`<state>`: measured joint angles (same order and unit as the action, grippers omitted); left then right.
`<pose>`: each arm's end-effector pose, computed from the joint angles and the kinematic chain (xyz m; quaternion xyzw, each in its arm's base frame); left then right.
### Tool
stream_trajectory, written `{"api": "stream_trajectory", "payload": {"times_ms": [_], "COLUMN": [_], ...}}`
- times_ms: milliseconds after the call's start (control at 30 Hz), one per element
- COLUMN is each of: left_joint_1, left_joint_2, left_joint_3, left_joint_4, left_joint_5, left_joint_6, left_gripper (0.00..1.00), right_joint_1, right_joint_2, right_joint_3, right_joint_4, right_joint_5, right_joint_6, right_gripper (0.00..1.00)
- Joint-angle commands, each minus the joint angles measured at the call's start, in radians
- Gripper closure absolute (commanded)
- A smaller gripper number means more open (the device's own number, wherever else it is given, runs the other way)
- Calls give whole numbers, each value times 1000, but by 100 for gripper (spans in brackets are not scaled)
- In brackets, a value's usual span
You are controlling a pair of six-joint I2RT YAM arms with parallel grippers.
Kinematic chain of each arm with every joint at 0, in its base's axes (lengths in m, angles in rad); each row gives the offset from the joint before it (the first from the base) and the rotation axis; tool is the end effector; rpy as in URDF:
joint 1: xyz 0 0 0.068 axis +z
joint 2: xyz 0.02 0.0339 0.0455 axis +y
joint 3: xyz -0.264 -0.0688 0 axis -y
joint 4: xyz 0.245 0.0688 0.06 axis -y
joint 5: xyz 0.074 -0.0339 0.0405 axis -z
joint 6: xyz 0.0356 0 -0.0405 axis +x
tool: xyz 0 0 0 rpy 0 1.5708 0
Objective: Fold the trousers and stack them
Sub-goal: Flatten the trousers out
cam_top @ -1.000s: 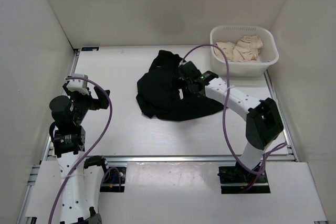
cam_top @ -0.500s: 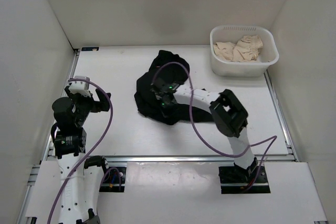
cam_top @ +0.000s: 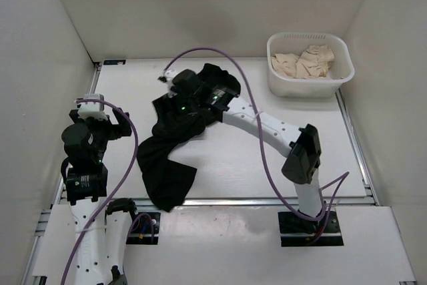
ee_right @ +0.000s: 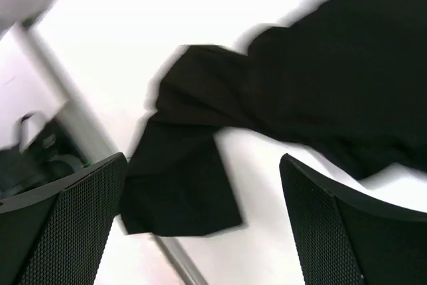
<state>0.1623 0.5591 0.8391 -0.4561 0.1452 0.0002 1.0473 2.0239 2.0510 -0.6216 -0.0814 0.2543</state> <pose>0.1218 0.0147 0.3598 -0.0155 0.7658 -0.0034 0.6429 0.2322 0.4081 0.3562 -0.3584 0.8066 0.3125 0.3510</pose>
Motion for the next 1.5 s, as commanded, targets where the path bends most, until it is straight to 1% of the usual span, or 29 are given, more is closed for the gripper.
{"api": "stream_trajectory", "payload": {"times_ms": [0, 67, 100, 133, 167, 267, 300, 400, 433, 500, 600, 767, 833, 900, 933, 967, 1000, 1033, 1067, 1100, 1167, 1200, 1233, 1300, 1333, 1367, 1400, 1433, 1467], "left_joint_1": [-6, -6, -6, -6, -6, -15, -15, -53, -53, -78, -89, -109, -118, -127, -138, -138, -138, -138, -138, -138, -138, -138, -138, -126, -109, -96, -71, -58, -44], "left_joint_2": [7, 62, 83, 128, 148, 203, 203, 237, 249, 292, 341, 404, 424, 424, 424, 424, 424, 411, 397, 397, 372, 363, 354, 318, 309, 300, 300, 300, 318], "left_joint_3": [18, 18, 18, 8, -3, -61, -81, -129, -144, -170, -216, -276, -296, -333, -345, -363, -364, -364, -364, -364, -351, -342, -342, -342, -342, -342, -330, -319, -305], "left_joint_4": [-58, -186, -238, -321, -354, -394, -394, -403, -403, -403, -365, -239, -198, -188, -188, -188, -188, -188, -188, -188, -178, -177, -164, -150, -132, -121, -104, -84, -54], "left_joint_5": [51, 126, 196, 220, 237, 246, 257, 286, 286, 295, 309, 232, 221, 200, 200, 214, 227, 241, 263, 263, 237, 208, 171, 66, 42, 21, -20, -38, -50], "left_joint_6": [0, 0, 0, 0, 0, 0, 0, 0, 0, 0, 0, 0, 0, 0, 0, 0, 0, 0, 0, 0, 0, 0, 0, 0, 0, 0, 0, 0, 0], "left_gripper": [0, 0, 0, 0, 0, 0, 0, 0, 0, 0, 0, 0, 1, 15, 25, 54, 67, 77, 86, 86, 86, 86, 86, 86, 86, 86, 86, 86, 86], "right_joint_1": [-133, -215, -245, -274, -332, -420, -437, -492, -518, -543, -561, -561, -570, -570, -570, -570, -570, -570, -570, -570, -560, -547, -538, -492, -471, -446, -385, -351, -319], "right_joint_2": [-46, -71, -71, -71, -71, 11, 69, 195, 225, 290, 360, 456, 457, 457, 441, 402, 372, 339, 256, 207, 44, -12, -121, -223, -311, -356, -394, -454, -471], "right_joint_3": [-151, -201, -225, -226, -226, -146, -58, 107, 132, 147, 147, 181, 181, 181, 169, 140, 117, 88, 55, -22, -115, -208, -253, -363, -400, -434, -507, -540, -555], "right_joint_4": [-27, -27, -27, -27, -27, -6, -29, -59, -59, -59, 3, 3, -6, -24, -24, -36, -50, -50, -65, -81, -95, -114, -128, -206, -233, -254, -266, -267, -292], "right_joint_5": [100, 141, 155, 169, 169, 132, 147, 187, 187, 187, 137, 137, 137, 126, 126, 117, 117, 127, 140, 152, 173, 184, 184, 184, 163, 105, 44, -28, -78], "right_joint_6": [123, 216, 239, 275, 290, 300, 290, 280, 280, 313, 339, 339, 339, 339, 318, 309, 300, 281, 281, 267, 257, 257, 257, 257, 266, 266, 266, 248, 234], "right_gripper": [1, 1, 1, 1, 1, 1, 1, 1, 1, 1, 1, 1, 16, 38, 66, 78, 87, 100, 100, 100, 100, 100, 100, 100, 100, 99, 88, 63, 30]}}
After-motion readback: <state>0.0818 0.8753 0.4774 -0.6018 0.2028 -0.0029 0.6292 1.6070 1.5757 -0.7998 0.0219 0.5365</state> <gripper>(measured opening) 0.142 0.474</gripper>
